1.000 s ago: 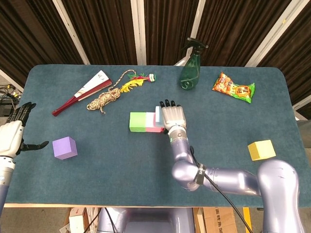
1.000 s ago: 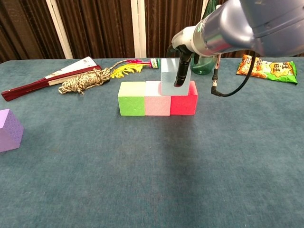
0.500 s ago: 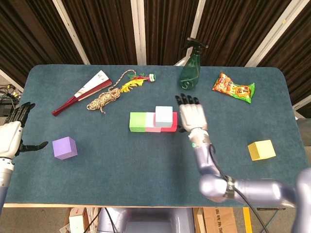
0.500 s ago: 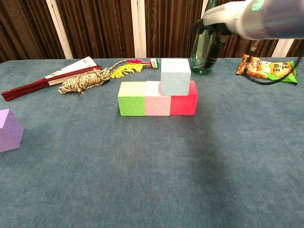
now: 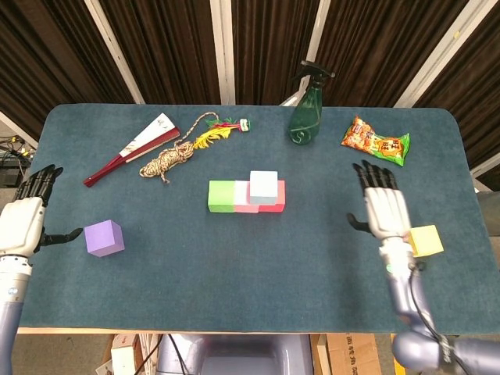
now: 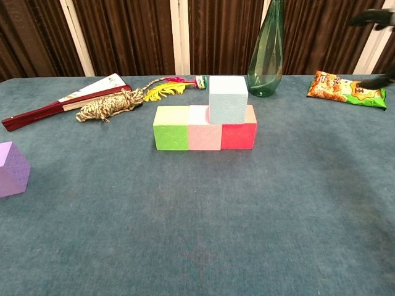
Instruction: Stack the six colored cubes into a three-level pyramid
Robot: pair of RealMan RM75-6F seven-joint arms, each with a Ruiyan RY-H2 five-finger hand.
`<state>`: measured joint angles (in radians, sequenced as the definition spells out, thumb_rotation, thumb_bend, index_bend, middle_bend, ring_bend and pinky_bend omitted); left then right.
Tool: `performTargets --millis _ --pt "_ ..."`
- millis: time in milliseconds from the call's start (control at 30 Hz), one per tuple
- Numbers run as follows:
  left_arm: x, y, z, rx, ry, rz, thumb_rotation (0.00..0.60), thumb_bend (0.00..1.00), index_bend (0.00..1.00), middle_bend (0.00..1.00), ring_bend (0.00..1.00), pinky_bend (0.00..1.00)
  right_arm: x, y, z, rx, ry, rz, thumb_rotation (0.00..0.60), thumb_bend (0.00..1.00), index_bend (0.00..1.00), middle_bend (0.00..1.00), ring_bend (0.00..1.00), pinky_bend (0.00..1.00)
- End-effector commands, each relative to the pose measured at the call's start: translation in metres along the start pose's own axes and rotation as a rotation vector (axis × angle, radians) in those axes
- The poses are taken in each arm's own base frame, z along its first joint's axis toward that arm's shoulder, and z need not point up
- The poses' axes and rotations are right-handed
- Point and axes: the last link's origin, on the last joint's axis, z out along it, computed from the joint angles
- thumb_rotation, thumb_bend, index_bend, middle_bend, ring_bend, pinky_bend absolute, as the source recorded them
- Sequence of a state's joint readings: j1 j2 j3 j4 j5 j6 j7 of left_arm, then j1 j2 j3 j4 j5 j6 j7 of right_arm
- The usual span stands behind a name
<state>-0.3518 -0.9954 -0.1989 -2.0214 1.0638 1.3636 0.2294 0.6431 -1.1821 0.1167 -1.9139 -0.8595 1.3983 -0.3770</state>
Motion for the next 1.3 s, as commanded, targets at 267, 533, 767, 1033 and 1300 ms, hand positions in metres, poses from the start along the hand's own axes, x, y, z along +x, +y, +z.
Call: performTargets --millis 267,533,767,1033,1300 --pt "-0.018 0.005 -0.006 -0.024 -0.036 0.038 0.600 0.10 0.00 0.00 0.01 0.08 0.015 0.055 -0.031 -0.048 0.095 0.006 0.600 0.30 0.00 0.00 0.00 0.04" --pt "-0.033 0.005 -0.010 0.011 -0.088 0.062 0.600 0.10 0.00 0.13 0.02 0.09 0.013 0.056 -0.029 -0.043 0.081 0.032 0.600 0.30 0.00 0.00 0.00 0.04" --pt "-0.054 0.001 -0.012 0.079 -0.135 0.144 0.600 0.10 0.00 0.15 0.02 0.09 0.012 0.056 -0.028 -0.034 0.067 0.064 0.600 0.30 0.00 0.00 0.00 0.04" --pt "-0.078 -0.023 -0.008 0.206 -0.205 0.224 0.600 0.10 0.00 0.17 0.03 0.09 0.014 0.055 -0.029 -0.027 0.053 0.103 0.600 0.30 0.00 0.00 0.00 0.04" --pt "-0.092 -0.038 -0.002 0.279 -0.256 0.244 0.600 0.10 0.00 0.18 0.03 0.09 0.016 0.054 -0.029 -0.024 0.056 0.129 0.600 0.30 0.00 0.00 0.00 0.04"
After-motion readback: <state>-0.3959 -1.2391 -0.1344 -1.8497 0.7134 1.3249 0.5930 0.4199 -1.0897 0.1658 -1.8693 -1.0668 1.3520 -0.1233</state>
